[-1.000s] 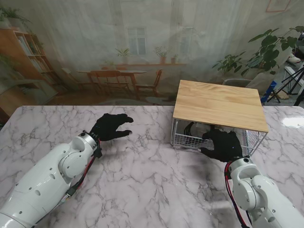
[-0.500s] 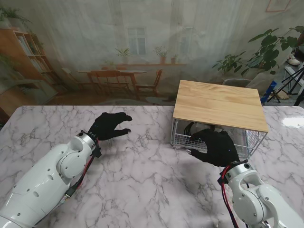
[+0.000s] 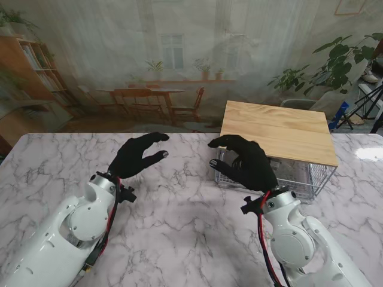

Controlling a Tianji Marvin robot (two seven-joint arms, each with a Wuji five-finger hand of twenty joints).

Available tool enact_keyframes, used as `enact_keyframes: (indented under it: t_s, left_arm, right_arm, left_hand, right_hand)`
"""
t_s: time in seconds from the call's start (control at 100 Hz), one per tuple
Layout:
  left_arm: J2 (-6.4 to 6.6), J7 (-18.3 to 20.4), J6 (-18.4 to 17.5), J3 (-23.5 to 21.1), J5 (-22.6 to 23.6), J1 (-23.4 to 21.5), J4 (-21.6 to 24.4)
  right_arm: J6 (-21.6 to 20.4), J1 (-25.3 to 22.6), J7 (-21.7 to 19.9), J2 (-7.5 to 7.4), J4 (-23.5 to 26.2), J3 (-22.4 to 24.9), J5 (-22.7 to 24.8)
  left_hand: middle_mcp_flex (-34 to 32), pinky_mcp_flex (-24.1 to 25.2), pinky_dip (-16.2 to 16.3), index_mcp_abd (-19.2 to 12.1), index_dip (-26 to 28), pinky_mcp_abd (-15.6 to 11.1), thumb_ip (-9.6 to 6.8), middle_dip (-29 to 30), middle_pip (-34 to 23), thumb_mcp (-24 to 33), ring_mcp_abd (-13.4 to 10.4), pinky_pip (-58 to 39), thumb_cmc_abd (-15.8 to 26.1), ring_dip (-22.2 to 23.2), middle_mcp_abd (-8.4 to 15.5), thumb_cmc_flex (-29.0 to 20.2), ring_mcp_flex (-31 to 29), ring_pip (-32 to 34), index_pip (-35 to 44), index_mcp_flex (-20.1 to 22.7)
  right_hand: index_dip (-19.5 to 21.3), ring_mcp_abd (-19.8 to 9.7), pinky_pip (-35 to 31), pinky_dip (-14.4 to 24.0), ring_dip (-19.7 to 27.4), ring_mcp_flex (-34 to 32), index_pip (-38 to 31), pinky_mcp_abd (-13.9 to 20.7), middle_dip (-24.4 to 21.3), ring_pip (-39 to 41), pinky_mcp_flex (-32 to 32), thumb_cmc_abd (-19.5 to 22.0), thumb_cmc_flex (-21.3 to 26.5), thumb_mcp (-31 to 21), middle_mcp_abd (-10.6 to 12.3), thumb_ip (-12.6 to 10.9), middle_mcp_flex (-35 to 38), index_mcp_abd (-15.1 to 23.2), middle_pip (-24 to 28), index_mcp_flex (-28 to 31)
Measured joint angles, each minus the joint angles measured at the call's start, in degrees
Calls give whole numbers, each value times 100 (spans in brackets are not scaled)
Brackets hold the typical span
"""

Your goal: Load the small electronics into the mesh drawer

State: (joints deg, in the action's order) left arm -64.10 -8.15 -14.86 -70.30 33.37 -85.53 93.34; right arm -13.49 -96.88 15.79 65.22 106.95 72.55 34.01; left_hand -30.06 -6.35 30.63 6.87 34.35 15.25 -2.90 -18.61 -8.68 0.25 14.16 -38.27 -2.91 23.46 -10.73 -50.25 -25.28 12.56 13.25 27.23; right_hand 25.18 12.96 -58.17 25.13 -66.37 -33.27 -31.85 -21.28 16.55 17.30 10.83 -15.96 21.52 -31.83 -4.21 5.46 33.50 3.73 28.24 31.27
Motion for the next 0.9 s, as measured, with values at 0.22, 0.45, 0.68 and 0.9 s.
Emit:
enact_keyframes:
  t_s: [0.22, 0.45, 0.68, 0.9]
  left_arm:
    - [-30, 131, 100, -39, -646, -403, 40]
    - [-56, 190, 232, -28, -438, -444, -351]
    - [-32, 286, 138, -161, -264, -506, -412]
    - [-1, 267, 41, -136, -136, -384, -578]
  right_arm:
    - [20, 458, 407, 208, -1045, -404, -721]
    - [59, 576, 291, 273, -1593, -454, -717]
    - [61, 578, 195, 252, -1644, -446, -741]
    - [81, 638, 188, 247, -1715, -461, -754]
  left_hand:
    - [0, -4, 2, 62, -253, 3, 0, 0, 0, 0, 8, 1, 0, 52, 37, -80, -63, 0, -321, -324]
    - [-134, -4, 74, 114, -283, 77, 1, -102, -79, 0, 14, 1, 1, 113, 37, -80, -211, 14, -251, -304]
    - [-137, -1, 136, 130, -283, 80, 1, -169, -162, 0, 17, 1, 3, 152, 37, -80, -213, 18, -147, -242]
    - [-137, 8, 139, 138, -283, 81, 1, -171, -162, 0, 19, 1, 4, 152, 37, -80, -213, 18, -147, -242]
  right_hand:
    - [0, -82, 57, -65, 13, 131, -10, 3, -4, -1, 47, 2, 0, 79, 64, 0, 0, 0, -43, -2]
    - [0, -94, 106, -116, 15, 142, -152, 3, -4, -1, 47, 69, 0, 83, 89, -66, 0, 0, -43, -4]
    - [0, -147, 107, -118, 16, 142, -221, 3, -4, -2, 47, 68, 0, 62, 134, -68, 76, 1, -43, -3]
    - [0, -149, 107, -118, 16, 142, -221, 3, -4, -2, 47, 68, 0, 25, 137, -68, 156, 1, -43, -2]
